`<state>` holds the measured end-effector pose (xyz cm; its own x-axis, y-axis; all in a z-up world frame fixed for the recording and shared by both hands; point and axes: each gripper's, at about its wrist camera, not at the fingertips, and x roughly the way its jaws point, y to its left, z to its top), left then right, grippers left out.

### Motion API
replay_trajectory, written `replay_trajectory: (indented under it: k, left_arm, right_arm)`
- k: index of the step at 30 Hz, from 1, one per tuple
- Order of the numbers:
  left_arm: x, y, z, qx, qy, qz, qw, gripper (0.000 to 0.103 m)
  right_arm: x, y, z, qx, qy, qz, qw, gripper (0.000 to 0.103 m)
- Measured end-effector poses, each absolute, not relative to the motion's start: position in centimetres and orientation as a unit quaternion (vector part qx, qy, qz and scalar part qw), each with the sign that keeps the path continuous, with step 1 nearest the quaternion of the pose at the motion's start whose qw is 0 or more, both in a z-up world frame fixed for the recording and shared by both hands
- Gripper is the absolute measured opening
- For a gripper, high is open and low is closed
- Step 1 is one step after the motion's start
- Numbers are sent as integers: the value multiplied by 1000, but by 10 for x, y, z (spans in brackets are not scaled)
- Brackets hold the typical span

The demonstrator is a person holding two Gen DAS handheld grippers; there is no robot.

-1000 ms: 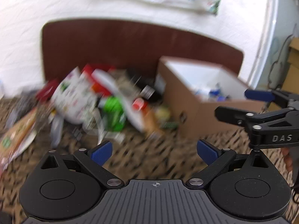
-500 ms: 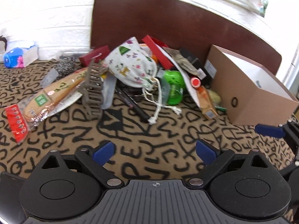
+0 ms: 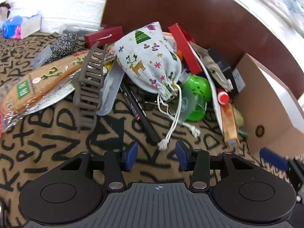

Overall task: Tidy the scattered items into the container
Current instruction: 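Grasp the black marker with the left tool while the right tool grasps the tan box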

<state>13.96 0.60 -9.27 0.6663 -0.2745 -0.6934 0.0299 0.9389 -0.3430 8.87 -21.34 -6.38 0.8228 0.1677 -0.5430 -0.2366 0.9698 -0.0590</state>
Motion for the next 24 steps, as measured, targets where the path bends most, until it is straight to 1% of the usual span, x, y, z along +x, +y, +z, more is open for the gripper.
replay_trajectory:
  k: [2, 6, 8, 10, 13, 15, 16, 18, 20, 24]
  left_arm:
    - [146, 8, -94, -166, 399, -74, 899, 59]
    - [157, 12, -96, -174, 394, -59, 900, 59]
    - [164, 10, -100, -165, 398, -51, 901, 53]
    - [173, 9, -107, -161, 408, -47, 898, 41]
    - [179, 4, -108, -149, 401, -41, 903, 41]
    - [183, 3, -109, -144, 400, -38, 904, 36]
    - [184, 3, -110, -142, 399, -36, 905, 23]
    - [186, 3, -111, -137, 398, -35, 906, 21]
    - [185, 4, -111, -131, 396, -38, 908, 20]
    - [177, 6, -109, -122, 400, -47, 907, 17]
  right_arm:
    - [96, -216, -68, -51, 284, 97, 952, 78]
    - [110, -217, -77, -38, 294, 85, 951, 74]
    - [116, -216, -80, -36, 292, 78, 953, 72]
    - [121, -214, -84, -36, 290, 70, 954, 68]
    - [131, -211, -89, -35, 293, 56, 954, 67]
    - [138, -212, -92, -29, 298, 46, 953, 66]
    - [141, -213, -94, -24, 301, 41, 952, 65]
    - [146, -216, -97, -12, 306, 34, 951, 62]
    - [150, -220, -99, -2, 312, 34, 949, 43]
    - [146, -224, -98, 2, 309, 41, 950, 43]
